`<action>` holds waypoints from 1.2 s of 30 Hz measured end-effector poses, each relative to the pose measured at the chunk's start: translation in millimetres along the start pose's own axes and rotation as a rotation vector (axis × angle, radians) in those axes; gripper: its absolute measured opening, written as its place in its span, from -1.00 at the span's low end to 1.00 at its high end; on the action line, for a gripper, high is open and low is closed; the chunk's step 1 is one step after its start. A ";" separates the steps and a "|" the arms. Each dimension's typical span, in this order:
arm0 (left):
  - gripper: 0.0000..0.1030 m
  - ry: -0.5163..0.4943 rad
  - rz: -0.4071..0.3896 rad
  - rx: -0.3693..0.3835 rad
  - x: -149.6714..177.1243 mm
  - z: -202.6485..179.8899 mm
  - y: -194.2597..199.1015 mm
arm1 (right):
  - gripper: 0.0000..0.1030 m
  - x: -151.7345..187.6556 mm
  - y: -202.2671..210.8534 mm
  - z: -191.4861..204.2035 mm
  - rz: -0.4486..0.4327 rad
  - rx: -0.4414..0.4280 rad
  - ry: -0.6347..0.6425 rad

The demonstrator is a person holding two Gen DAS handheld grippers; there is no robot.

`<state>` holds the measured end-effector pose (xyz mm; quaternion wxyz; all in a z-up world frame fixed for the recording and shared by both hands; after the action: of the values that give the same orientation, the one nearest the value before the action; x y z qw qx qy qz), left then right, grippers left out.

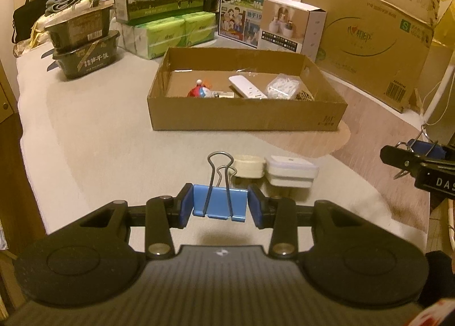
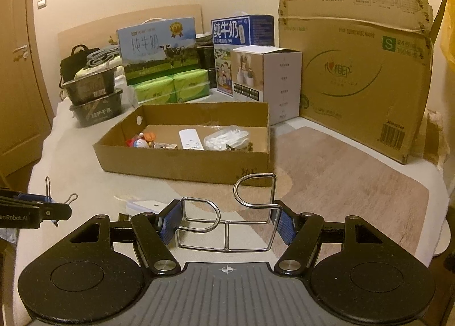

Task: Organize rigid objects
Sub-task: 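Carry the binder clip with the left tool over the tray while the right tool holds the rack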

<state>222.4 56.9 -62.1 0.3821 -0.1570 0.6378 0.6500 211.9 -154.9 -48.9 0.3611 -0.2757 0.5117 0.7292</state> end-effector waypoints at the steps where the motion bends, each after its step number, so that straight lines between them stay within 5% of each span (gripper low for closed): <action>1: -0.28 -0.001 -0.003 0.001 -2.8 0.0 -0.2 | 0.32 -1.4 -0.4 0.2 0.000 -0.001 -0.001; 23: -0.28 -0.053 -0.080 0.029 -109.0 8.3 -45.4 | 0.32 -83.9 -64.3 11.0 0.058 -0.038 0.009; 36: -0.28 -0.081 -0.063 0.052 -137.2 14.2 -98.0 | 0.32 -109.1 -120.1 19.0 0.085 -0.060 0.040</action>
<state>385.1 19.3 -34.8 0.4317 -0.1406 0.6331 0.6269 372.5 -137.8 -24.3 0.3111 -0.2788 0.5077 0.7534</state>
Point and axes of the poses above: each gripper's, at about its wrist camera, not at the fingertips, and y roughly against the way its jaws point, z to its left, x to its underside, the point moved 10 cm from there along -y, roughly the way its jaws point, and after that the axes turned 15 degrees about -y, right-handed, at the moved point
